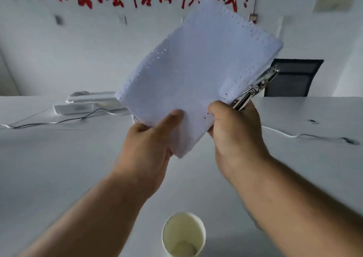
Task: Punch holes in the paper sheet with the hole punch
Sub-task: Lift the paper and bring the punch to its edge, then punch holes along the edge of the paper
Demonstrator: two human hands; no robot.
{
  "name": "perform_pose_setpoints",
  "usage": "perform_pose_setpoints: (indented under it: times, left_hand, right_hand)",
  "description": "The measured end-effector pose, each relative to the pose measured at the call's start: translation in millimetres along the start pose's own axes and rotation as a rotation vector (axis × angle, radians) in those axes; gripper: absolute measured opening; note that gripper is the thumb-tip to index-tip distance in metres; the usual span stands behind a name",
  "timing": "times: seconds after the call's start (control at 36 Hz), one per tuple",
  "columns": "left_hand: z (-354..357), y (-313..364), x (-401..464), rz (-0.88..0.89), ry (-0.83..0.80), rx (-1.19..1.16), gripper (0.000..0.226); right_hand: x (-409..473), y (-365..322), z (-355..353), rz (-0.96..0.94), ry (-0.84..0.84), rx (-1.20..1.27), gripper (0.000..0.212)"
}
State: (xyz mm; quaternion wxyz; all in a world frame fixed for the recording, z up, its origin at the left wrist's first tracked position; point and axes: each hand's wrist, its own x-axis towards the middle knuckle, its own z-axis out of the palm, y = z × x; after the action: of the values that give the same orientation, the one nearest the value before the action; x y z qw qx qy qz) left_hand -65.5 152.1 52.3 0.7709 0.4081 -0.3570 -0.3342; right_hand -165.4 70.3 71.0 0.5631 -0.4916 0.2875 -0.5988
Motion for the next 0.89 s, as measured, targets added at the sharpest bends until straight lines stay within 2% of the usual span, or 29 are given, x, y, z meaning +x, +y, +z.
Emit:
perform_pose_setpoints:
  times: [0.08,0.25,0.44,0.58,0.72,0.81,0.89]
  left_hand:
    - [-9.0,6.1,-38.6,0.038,0.089,0.185,0.021]
    - [-26.1,12.0,-102.2,-0.04,0.196,0.262,0.027]
    - [-38.2,23.3,-136.9,-0.054,0.216,0.293,0.004]
    - [-28.9,23.1,-145.7,-0.051,0.199,0.285,0.003]
    - [-28.3,9.2,-145.0,-0.063,0.162,0.265,0.009]
    - [-32.9,0.3,-138.5,-0.083,0.173,0.224,0.029]
    - [-36.3,-7.3,-131.5,-0.098,0.203,0.179,0.033]
  right_hand:
    - [-50.3,-16.0,-14.5,0.008,-0.057,-0.02,0.029]
    - [-111.7,-22.1,-70.0,0.292,-0.132,-0.31,0.005]
    - [-154.8,-40.5,-127.3,0.41,-0.306,-0.608,0.017]
    - [-159.0,-47.9,-136.4,0.47,-0.467,-0.726,0.021]
    - [-151.0,-41.4,-132.4,0.444,-0.512,-0.827,0.023]
    - [-146.6,-35.0,-129.3,0.422,-0.533,-0.875,0.027]
    - [-141.5,-29.2,-126.7,0.411,-0.533,-0.9,0.034]
